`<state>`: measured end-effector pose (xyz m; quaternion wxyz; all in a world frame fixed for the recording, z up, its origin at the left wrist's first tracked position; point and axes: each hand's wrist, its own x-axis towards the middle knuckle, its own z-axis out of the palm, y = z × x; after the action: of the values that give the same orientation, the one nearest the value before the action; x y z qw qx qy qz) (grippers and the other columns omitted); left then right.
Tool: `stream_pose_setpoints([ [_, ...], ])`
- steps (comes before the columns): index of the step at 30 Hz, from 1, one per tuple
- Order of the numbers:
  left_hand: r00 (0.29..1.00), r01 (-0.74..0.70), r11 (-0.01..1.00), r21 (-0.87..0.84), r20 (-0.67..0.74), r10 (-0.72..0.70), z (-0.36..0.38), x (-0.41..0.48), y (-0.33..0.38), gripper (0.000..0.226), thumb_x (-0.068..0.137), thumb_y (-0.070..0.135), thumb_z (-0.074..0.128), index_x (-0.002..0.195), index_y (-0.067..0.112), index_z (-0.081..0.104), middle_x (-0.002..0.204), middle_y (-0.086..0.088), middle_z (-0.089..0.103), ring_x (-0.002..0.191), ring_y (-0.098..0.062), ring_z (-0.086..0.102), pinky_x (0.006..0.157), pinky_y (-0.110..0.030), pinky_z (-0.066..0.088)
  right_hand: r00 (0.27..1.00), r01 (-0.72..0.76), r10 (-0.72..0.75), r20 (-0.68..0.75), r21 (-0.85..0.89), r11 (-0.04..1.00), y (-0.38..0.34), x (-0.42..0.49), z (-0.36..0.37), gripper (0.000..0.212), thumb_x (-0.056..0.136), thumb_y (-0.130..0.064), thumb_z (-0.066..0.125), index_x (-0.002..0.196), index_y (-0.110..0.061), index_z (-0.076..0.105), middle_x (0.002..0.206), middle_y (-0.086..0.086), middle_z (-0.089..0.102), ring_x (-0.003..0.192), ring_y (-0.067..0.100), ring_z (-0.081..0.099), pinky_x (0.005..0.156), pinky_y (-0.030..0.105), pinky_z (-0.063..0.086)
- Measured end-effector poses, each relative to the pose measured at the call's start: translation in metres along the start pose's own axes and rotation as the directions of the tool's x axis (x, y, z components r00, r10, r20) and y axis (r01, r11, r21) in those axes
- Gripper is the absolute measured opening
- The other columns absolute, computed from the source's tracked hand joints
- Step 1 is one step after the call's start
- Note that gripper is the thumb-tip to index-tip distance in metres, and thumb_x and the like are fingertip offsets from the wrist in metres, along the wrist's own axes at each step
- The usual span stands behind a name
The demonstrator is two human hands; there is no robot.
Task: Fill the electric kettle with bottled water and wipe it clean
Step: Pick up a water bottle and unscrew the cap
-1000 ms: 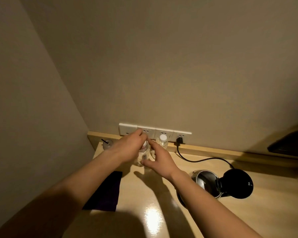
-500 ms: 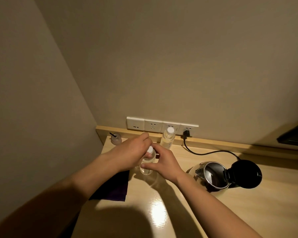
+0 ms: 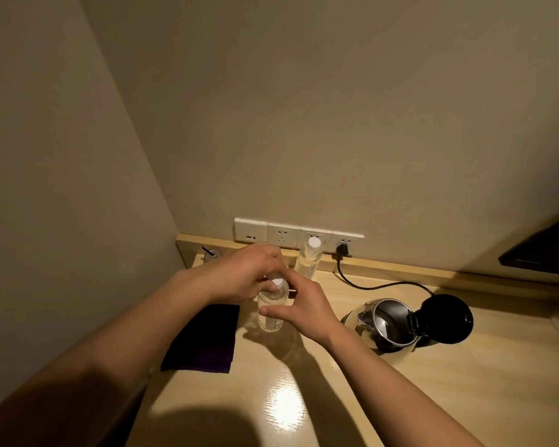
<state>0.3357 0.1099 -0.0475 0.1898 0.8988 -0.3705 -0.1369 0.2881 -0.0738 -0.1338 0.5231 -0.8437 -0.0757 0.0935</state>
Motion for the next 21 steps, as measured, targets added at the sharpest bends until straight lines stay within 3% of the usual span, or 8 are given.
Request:
stream_pose_setpoints([
  [3,0.997,0.057,0.998,0.028,-0.062,-0.055,0.01,-0.004,0.004,0.03,0.098,0.036,0.068,0.124,0.023,0.07,0.108,0.005,0.054,0.103,-0.008,0.047,0.089,-0.028,0.043,1.0,-0.017,0.018,-0.018,0.003,1.0,-0.001,-0.003,0.001,0.074,0.071,-0.029,0.094,0.137,-0.031,0.062,0.114,-0.015,0.074,0.102,-0.001,0.067,0.089,0.018,0.052],
  [8,0.975,0.167,0.98,0.107,-0.163,-0.149,0.021,-0.008,0.013,0.046,0.094,0.057,0.064,0.119,0.019,0.067,0.113,0.002,0.061,0.114,-0.017,0.052,0.091,-0.033,0.045,0.999,-0.026,0.024,-0.035,-0.053,0.998,0.0,-0.009,0.001,0.065,0.07,-0.036,0.093,0.128,-0.029,0.065,0.114,-0.015,0.073,0.104,0.003,0.066,0.093,0.034,0.056],
  [12,0.996,0.045,0.998,0.049,-0.082,-0.04,0.012,-0.014,0.016,0.073,0.088,0.064,0.066,0.149,0.028,0.048,0.139,0.009,0.049,0.131,-0.008,0.04,0.106,-0.029,0.043,0.999,-0.02,0.017,-0.045,-0.065,0.998,-0.003,-0.012,0.0,0.067,0.069,-0.037,0.094,0.128,-0.027,0.065,0.117,-0.013,0.072,0.106,0.004,0.066,0.093,0.033,0.056],
  [14,0.999,-0.035,0.999,0.009,-0.028,0.035,0.007,-0.016,0.013,0.067,0.092,0.049,0.07,0.152,0.032,0.046,0.142,0.012,0.046,0.131,-0.004,0.038,0.108,-0.027,0.04,0.998,-0.022,0.019,-0.054,-0.055,0.998,-0.004,-0.013,0.0,0.069,0.068,-0.035,0.094,0.13,-0.026,0.064,0.119,-0.012,0.073,0.108,0.002,0.066,0.093,0.031,0.055],
  [16,0.997,-0.079,0.997,0.018,-0.002,0.079,0.004,-0.014,0.01,0.046,0.096,0.035,0.07,0.14,0.032,0.059,0.129,0.012,0.054,0.121,-0.005,0.043,0.104,-0.031,0.045,0.998,-0.022,0.02,-0.054,-0.051,0.998,-0.006,-0.014,0.0,0.07,0.068,-0.033,0.095,0.131,-0.03,0.065,0.12,-0.016,0.072,0.11,-0.003,0.064,0.094,0.028,0.054],
  [21,0.999,-0.009,0.999,-0.034,-0.041,0.007,0.006,-0.012,0.007,0.029,0.093,0.036,0.074,0.121,0.027,0.072,0.104,0.01,0.056,0.097,-0.007,0.053,0.088,-0.035,0.051,0.999,-0.03,0.029,-0.043,-0.034,0.999,-0.009,-0.018,0.002,0.072,0.069,-0.034,0.094,0.134,-0.037,0.062,0.119,-0.018,0.072,0.108,-0.001,0.066,0.095,0.031,0.055],
])
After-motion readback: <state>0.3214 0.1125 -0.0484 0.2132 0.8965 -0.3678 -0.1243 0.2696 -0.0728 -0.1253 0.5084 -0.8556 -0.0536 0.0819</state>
